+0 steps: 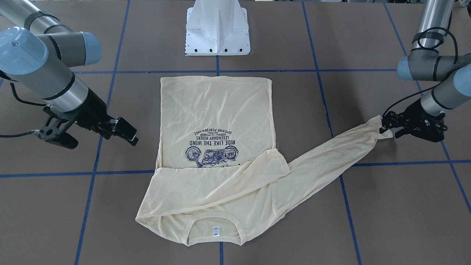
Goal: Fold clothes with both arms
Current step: 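Lower the left gripper to the other sleeve cuff and grasp it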
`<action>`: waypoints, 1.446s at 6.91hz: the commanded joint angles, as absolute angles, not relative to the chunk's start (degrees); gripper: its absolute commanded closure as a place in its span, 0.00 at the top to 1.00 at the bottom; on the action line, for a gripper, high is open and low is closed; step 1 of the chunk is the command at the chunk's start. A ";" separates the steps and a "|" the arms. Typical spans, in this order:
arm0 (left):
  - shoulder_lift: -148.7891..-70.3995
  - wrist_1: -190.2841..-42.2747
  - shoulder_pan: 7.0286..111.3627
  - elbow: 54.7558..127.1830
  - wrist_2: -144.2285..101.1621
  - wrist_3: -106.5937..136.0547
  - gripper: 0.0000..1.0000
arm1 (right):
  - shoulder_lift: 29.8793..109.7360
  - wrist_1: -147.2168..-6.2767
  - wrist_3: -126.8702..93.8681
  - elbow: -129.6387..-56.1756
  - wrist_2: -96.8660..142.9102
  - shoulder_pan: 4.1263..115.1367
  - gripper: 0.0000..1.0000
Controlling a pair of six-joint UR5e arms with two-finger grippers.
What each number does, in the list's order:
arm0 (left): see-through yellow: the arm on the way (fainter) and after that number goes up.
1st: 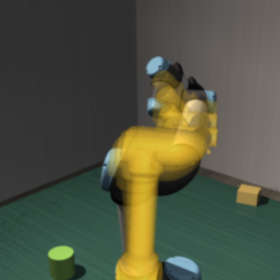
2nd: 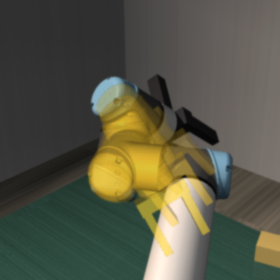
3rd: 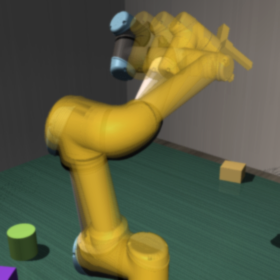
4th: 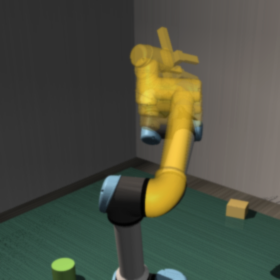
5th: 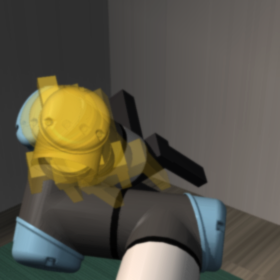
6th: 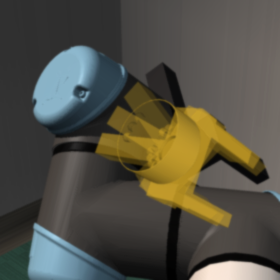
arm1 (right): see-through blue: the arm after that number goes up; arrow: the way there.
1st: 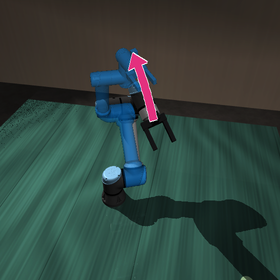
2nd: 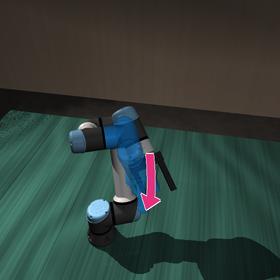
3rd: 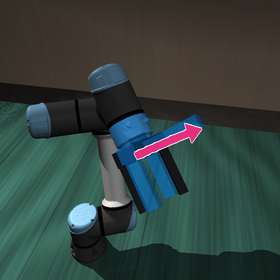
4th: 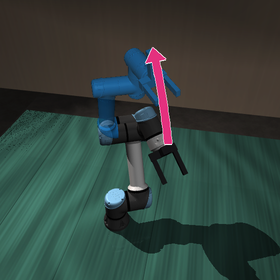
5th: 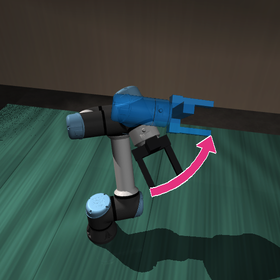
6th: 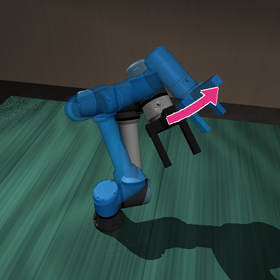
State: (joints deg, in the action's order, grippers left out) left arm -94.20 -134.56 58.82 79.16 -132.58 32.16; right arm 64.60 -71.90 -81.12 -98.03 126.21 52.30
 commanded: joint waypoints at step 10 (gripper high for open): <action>-104.34 -121.31 62.58 100.91 -139.40 58.46 0.00 | 71.61 -71.72 -75.98 -100.72 127.35 54.57 0.98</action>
State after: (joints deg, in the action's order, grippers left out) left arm -97.08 -124.25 62.87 100.51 -139.83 49.88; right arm 69.13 -71.79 -79.49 -100.33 126.77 53.27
